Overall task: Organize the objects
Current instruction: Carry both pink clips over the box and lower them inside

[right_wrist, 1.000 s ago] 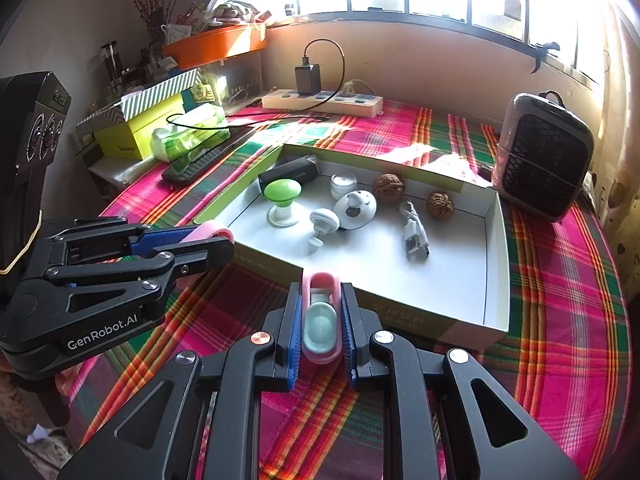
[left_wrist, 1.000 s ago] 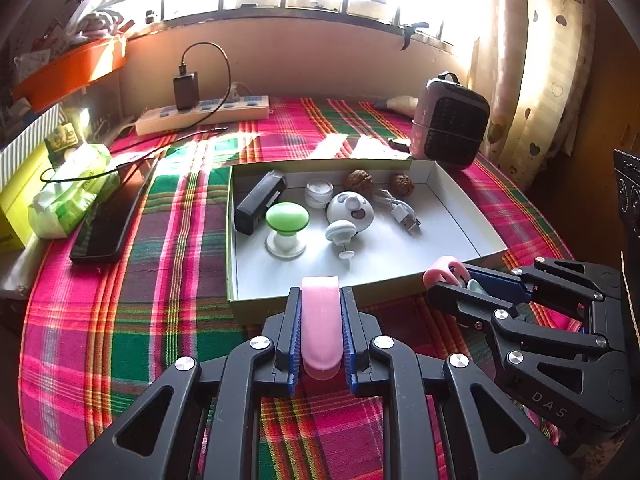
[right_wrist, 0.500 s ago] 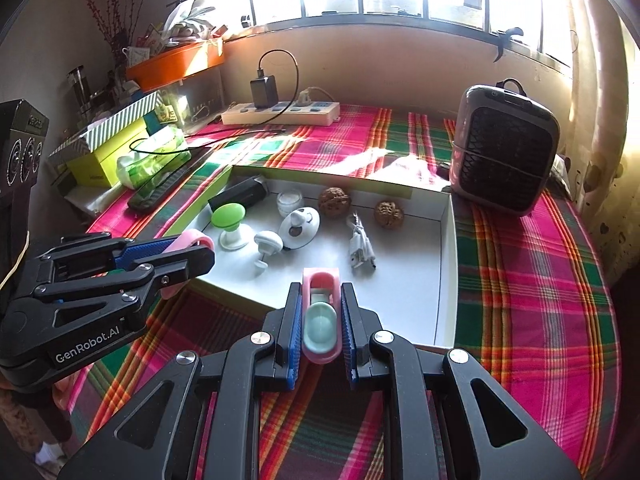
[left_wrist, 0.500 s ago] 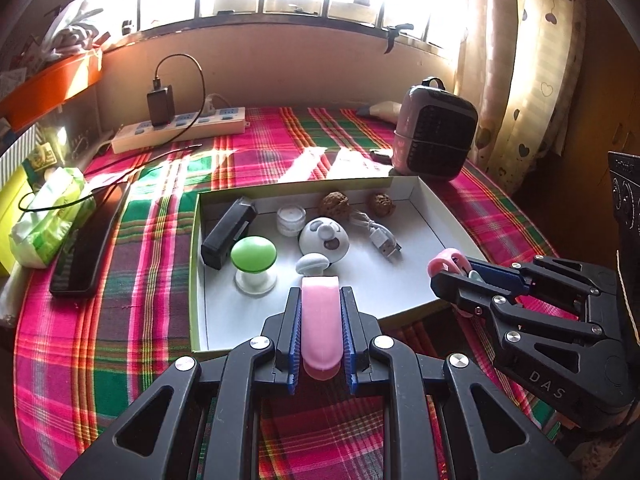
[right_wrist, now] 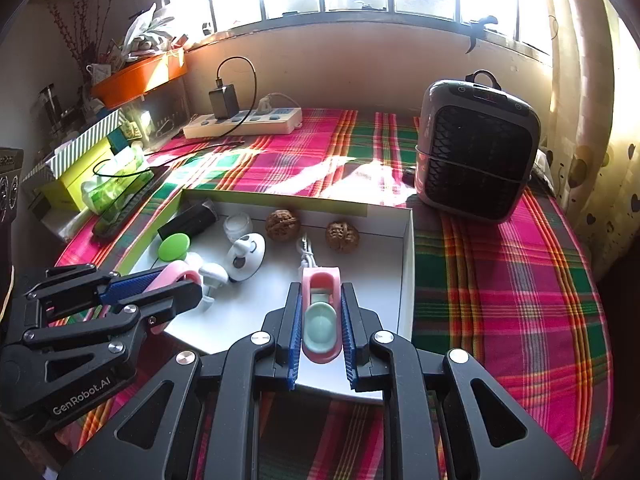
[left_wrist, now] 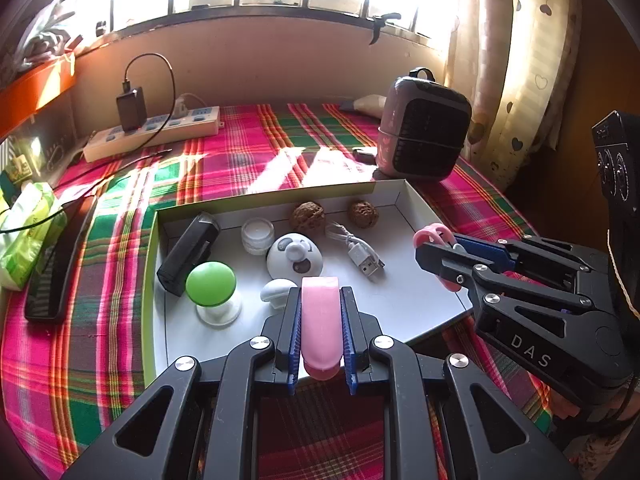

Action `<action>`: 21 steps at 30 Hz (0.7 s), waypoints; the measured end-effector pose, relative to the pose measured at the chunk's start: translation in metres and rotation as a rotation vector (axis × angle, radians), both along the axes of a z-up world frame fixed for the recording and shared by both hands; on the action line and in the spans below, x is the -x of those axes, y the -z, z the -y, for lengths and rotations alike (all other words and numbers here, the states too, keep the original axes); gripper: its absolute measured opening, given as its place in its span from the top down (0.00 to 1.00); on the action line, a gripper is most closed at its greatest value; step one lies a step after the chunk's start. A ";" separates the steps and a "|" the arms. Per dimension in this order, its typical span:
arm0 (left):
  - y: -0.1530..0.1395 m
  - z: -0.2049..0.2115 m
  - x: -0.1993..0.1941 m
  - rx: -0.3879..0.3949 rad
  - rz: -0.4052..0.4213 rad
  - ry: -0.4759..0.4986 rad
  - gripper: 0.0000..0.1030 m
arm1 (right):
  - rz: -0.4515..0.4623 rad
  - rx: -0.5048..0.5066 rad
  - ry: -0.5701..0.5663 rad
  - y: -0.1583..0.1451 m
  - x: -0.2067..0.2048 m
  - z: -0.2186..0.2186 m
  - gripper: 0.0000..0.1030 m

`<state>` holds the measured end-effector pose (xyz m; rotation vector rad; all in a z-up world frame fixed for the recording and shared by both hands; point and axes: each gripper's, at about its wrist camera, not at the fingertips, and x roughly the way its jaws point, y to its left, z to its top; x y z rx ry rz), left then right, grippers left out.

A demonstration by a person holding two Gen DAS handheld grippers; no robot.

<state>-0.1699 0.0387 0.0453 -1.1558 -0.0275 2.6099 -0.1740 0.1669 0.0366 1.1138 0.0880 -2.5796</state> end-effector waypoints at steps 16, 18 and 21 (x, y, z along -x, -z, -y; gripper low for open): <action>0.008 -0.023 0.027 -0.003 0.023 0.031 0.85 | 0.054 0.002 0.010 0.012 0.038 -0.007 0.82; 0.010 -0.024 0.030 0.000 0.027 0.033 0.85 | 0.063 0.002 0.013 0.014 0.041 -0.009 0.82; 0.012 -0.027 0.032 0.008 0.033 0.040 0.85 | 0.083 0.010 0.010 0.017 0.045 -0.010 0.82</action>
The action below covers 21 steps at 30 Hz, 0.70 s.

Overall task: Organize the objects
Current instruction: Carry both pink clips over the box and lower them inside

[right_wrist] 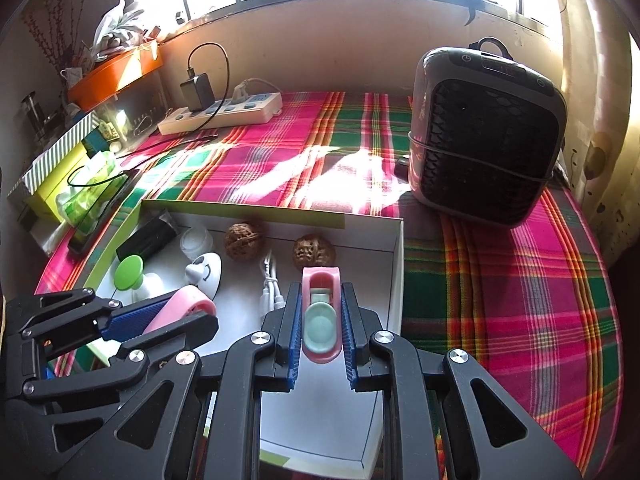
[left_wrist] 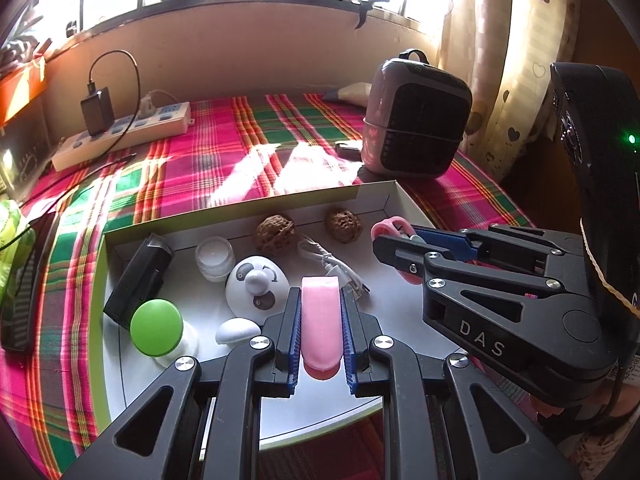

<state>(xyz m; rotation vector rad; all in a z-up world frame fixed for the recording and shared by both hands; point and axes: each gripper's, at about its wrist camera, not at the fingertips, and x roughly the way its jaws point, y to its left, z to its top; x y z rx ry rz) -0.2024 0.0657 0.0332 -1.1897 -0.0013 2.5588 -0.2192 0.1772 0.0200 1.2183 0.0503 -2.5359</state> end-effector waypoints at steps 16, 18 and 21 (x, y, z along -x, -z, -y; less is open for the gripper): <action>0.015 -0.004 0.010 0.022 0.043 -0.006 0.85 | 0.037 -0.008 -0.017 0.011 0.011 0.004 0.82; 0.015 -0.005 0.010 0.025 0.045 -0.007 0.85 | 0.040 -0.007 -0.020 0.011 0.011 0.004 0.82; 0.017 -0.005 0.011 0.025 0.048 -0.007 0.85 | 0.039 -0.012 -0.020 0.013 0.011 0.006 0.82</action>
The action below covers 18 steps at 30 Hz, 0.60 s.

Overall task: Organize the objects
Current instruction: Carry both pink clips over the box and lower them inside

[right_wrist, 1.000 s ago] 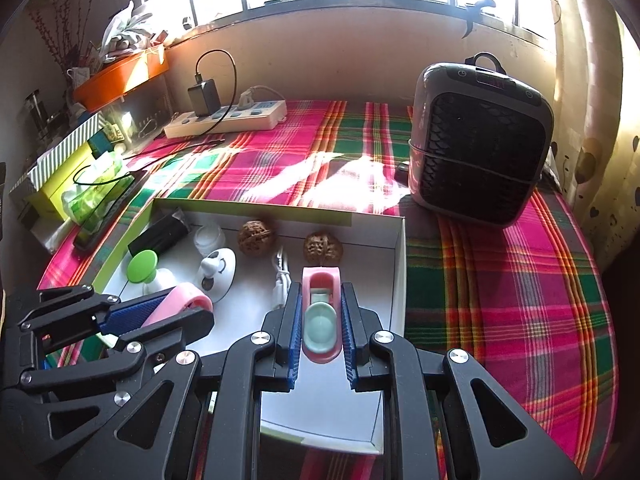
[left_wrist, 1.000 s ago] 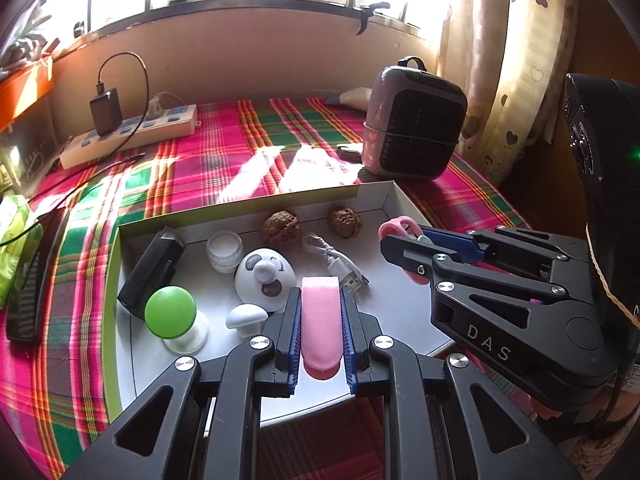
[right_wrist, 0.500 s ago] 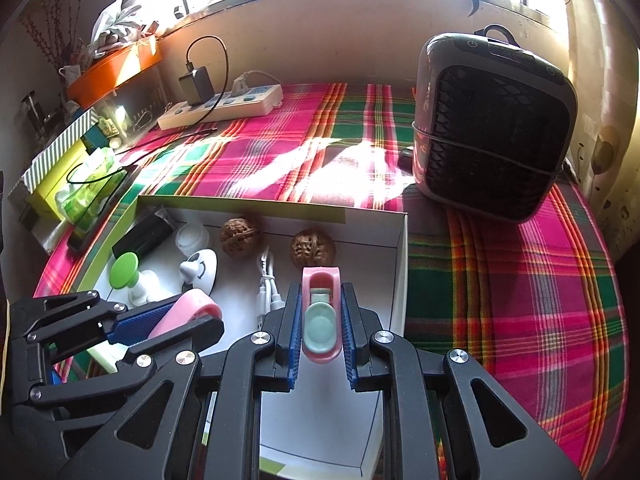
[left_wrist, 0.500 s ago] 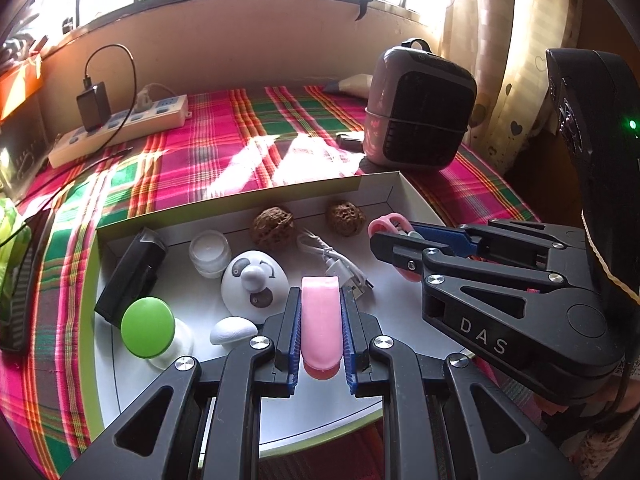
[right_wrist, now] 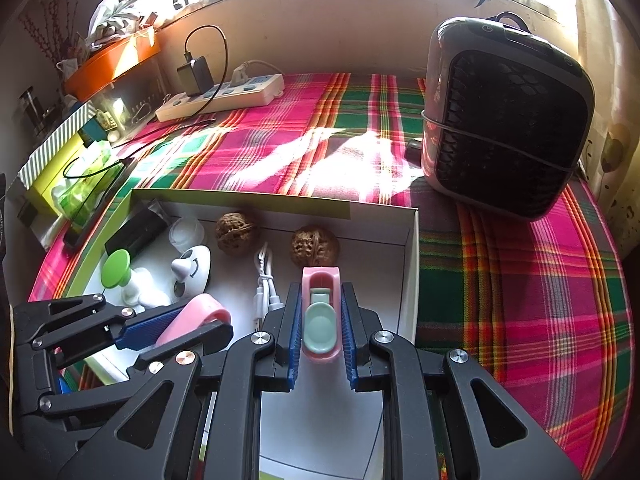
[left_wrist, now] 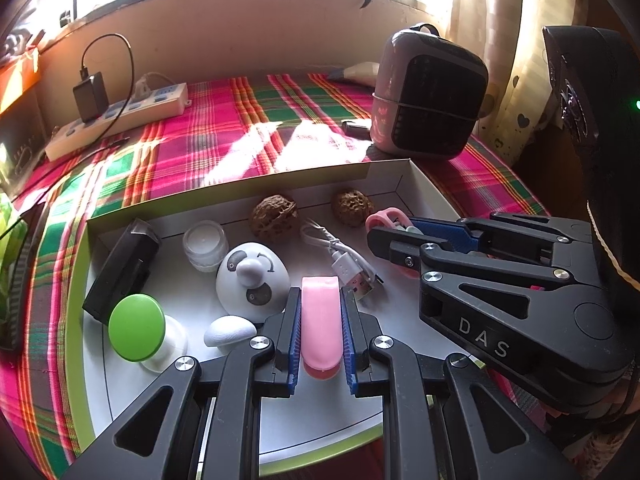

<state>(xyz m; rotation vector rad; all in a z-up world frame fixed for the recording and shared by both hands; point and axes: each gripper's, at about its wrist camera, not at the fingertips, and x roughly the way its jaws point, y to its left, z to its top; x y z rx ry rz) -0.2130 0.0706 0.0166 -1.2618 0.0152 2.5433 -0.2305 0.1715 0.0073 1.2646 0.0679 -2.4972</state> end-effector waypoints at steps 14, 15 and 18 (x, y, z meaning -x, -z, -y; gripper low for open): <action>0.003 0.000 0.003 0.011 0.010 -0.008 0.85 | 0.002 -0.021 -0.004 0.000 0.002 0.002 0.82; 0.004 0.000 0.003 0.012 0.010 -0.007 0.85 | 0.002 -0.022 -0.004 0.000 0.002 0.002 0.82; 0.004 0.000 0.003 0.013 0.010 -0.007 0.85 | 0.001 -0.027 -0.004 0.000 0.002 0.002 0.82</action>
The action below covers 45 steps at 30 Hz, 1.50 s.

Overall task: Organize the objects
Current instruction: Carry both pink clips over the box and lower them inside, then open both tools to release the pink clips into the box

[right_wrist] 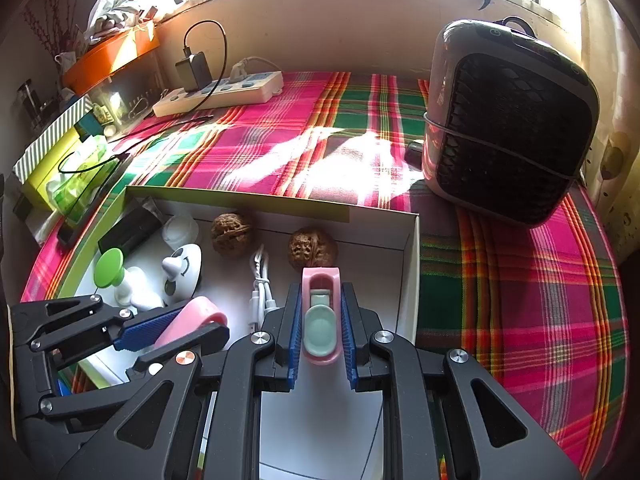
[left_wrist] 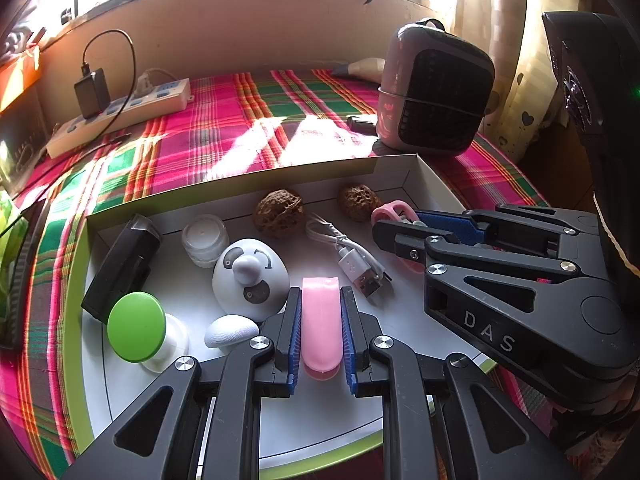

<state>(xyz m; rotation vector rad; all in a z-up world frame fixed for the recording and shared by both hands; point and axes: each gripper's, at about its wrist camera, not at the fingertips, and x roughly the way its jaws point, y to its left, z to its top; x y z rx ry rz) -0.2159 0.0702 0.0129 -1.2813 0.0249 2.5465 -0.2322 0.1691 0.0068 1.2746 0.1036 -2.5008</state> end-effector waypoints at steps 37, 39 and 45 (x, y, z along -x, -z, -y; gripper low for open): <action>-0.005 0.003 -0.007 0.022 -0.011 -0.021 0.72 | -0.001 0.039 0.008 -0.003 -0.006 0.000 0.70; -0.006 0.004 -0.008 0.021 -0.015 -0.024 0.72 | -0.003 0.039 0.015 -0.003 -0.008 -0.001 0.70; -0.011 0.005 -0.015 0.025 -0.031 -0.033 0.72 | -0.015 0.040 0.038 -0.006 -0.016 -0.004 0.70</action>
